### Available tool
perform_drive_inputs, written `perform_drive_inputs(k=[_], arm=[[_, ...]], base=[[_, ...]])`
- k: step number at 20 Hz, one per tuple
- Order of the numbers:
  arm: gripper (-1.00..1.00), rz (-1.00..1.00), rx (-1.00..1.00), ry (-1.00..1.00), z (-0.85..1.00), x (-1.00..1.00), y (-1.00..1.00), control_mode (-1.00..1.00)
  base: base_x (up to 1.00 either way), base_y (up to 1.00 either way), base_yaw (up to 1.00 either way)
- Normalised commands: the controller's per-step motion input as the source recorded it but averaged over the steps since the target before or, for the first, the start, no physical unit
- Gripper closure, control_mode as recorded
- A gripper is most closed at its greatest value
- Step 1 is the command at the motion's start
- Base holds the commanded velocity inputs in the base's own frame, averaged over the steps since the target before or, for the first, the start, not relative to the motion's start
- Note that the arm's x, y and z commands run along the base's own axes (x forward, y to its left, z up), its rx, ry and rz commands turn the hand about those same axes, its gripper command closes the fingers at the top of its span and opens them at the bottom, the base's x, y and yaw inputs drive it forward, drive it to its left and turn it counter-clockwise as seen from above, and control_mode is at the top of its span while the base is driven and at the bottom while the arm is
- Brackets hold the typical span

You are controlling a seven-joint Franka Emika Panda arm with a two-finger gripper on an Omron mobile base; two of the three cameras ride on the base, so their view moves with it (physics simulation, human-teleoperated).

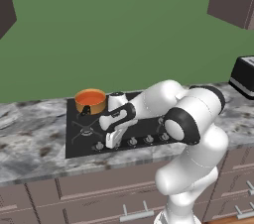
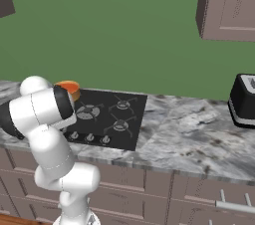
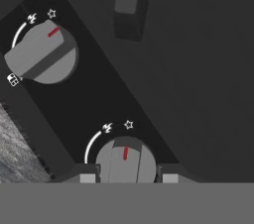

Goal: Wait until the marinara sauce is simmered to a deep red color and then turn off the stove.

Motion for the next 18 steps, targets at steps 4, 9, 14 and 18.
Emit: perform_drive_inputs(k=[4, 9, 14, 18], arm=[[1.0, 0.0, 0.0, 0.0, 0.0, 0.0, 0.0, -1.0], [1.0, 0.0, 0.0, 0.0, 0.0, 0.0, 0.0, -1.0], [1.0, 0.0, 0.0, 0.0, 0.0, 0.0, 0.0, -1.0], [1.0, 0.0, 0.0, 0.0, 0.0, 0.0, 0.0, -1.0]], base=[[0.0, 0.0, 0.0], [0.0, 0.0, 0.0], [0.0, 0.0, 0.0], [0.0, 0.0, 0.0]])
